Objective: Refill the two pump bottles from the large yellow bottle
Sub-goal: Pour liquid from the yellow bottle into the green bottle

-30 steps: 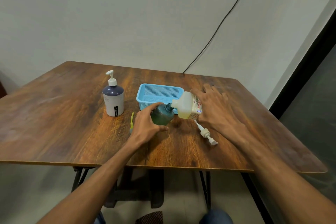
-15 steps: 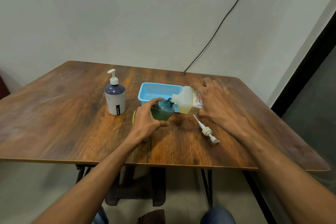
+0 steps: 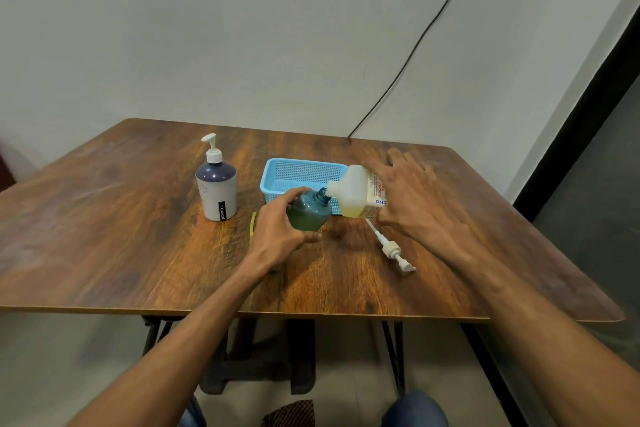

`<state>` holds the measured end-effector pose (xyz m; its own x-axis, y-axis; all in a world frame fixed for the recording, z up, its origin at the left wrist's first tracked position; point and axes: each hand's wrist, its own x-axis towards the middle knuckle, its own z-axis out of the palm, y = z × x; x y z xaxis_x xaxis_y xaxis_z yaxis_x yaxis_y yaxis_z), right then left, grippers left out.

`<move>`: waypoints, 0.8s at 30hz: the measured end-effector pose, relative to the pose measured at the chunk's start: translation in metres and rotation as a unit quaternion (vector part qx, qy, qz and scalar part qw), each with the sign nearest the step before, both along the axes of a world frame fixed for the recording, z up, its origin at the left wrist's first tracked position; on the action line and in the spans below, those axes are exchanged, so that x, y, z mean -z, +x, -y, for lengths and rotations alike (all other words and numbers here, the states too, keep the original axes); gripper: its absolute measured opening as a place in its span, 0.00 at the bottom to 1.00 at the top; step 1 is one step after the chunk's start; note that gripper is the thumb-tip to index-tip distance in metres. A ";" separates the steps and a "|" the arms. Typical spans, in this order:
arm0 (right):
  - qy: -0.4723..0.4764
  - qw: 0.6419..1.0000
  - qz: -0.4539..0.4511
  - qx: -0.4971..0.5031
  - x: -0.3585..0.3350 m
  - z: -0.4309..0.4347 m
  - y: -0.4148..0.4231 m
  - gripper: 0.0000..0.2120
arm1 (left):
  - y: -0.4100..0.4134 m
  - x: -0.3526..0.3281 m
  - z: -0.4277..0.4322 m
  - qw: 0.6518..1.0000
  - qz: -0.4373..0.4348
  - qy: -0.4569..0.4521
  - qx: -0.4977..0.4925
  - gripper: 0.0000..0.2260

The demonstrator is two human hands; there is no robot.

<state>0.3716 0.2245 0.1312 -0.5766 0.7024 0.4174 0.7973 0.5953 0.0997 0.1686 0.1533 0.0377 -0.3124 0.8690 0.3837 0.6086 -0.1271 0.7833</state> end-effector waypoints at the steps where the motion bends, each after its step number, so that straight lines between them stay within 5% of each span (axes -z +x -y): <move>1: 0.001 1.000 -0.001 0.000 0.000 0.000 0.000 0.37 | 0.000 -0.001 0.000 1.000 0.001 0.000 0.000 0.39; 24: 0.012 1.000 0.001 -0.002 -0.007 0.007 -0.004 0.37 | -0.003 -0.004 0.004 1.000 0.002 0.015 0.001 0.39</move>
